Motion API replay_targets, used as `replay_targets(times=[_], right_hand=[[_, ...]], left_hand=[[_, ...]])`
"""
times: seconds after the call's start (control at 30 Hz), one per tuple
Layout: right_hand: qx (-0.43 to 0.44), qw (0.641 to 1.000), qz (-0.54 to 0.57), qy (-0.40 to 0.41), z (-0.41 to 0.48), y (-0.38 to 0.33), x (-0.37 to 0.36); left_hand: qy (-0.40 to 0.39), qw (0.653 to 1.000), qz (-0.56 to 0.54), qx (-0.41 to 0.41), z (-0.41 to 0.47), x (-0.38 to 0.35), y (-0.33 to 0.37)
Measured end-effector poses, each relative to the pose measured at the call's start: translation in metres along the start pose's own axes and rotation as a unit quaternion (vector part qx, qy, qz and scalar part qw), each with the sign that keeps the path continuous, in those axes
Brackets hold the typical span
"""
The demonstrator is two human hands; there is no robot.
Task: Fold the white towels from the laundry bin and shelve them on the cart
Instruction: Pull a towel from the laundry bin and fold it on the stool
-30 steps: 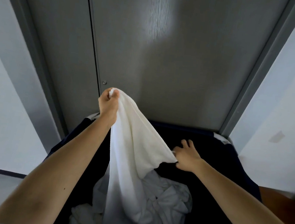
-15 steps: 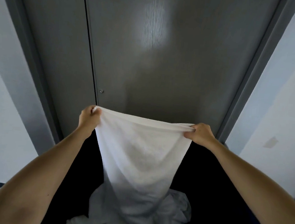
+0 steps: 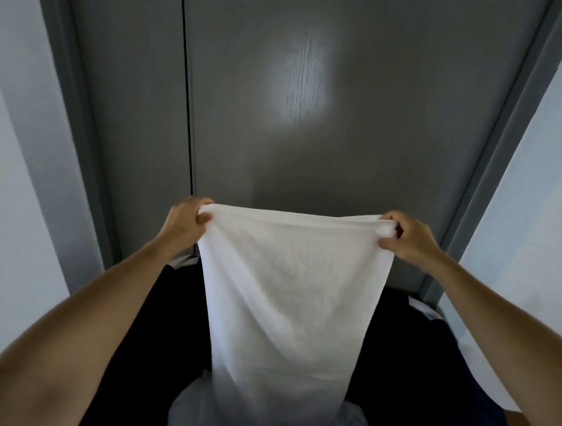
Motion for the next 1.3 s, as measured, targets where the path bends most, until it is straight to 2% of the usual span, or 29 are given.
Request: replay_targets(times=[0.07, 0.13, 0.3, 0.37, 0.47, 0.63, 0.77, 0.87, 0.97, 1.1, 1.23, 1.3], right_hand=[[0.004, 0.999, 0.037, 0.011, 0.004, -0.004, 0.011], [-0.019, 0.998, 0.064, 0.016, 0.007, -0.009, 0.015], [-0.105, 0.966, 0.231, 0.047, 0.004, -0.008, -0.006], [-0.108, 0.96, 0.253, 0.058, 0.001, -0.007, -0.012], [-0.048, 0.976, 0.205, 0.052, -0.003, -0.012, -0.018], [0.054, 0.998, 0.034, -0.007, -0.012, -0.004, -0.032], [0.083, 0.977, -0.13, -0.148, -0.03, 0.014, -0.058], [0.076, 0.954, -0.209, -0.199, -0.045, 0.026, -0.083], [0.055, 0.953, -0.208, -0.212, -0.054, 0.037, -0.105], [0.001, 0.965, -0.12, -0.233, -0.072, 0.056, -0.128], [-0.009, 0.937, -0.13, -0.323, -0.091, 0.064, -0.162], [-0.039, 0.929, -0.098, -0.353, -0.095, 0.063, -0.173]], left_hand=[[-0.029, 0.998, 0.045, -0.044, 0.011, 0.009, 0.006], [-0.031, 0.996, 0.074, -0.049, 0.019, 0.018, 0.007], [-0.028, 0.991, 0.13, -0.018, 0.008, 0.018, 0.001], [-0.038, 0.99, 0.139, 0.005, -0.001, 0.012, -0.005], [-0.029, 0.991, 0.127, 0.027, -0.009, 0.01, -0.012], [0.031, 0.997, 0.044, 0.057, -0.013, 0.011, -0.005], [0.011, 0.998, 0.052, 0.025, -0.018, -0.002, 0.005], [-0.006, 0.998, 0.057, 0.027, -0.029, -0.015, 0.001], [-0.01, 0.998, 0.051, 0.032, -0.035, -0.021, -0.003], [-0.007, 0.999, 0.012, 0.03, -0.041, -0.025, -0.004], [-0.017, 1.0, -0.012, 0.006, -0.048, -0.03, 0.001], [-0.012, 0.999, -0.032, 0.004, -0.049, -0.031, 0.001]])
Point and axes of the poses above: each hand's wrist, its own z-axis towards the middle knuckle, its own x-axis out of the back of the hand, y = z × x, the point moved 7 cm from there along z, towards the middle knuckle, and after that the axes turned 10 degrees about -z, right-handed, at the moved point
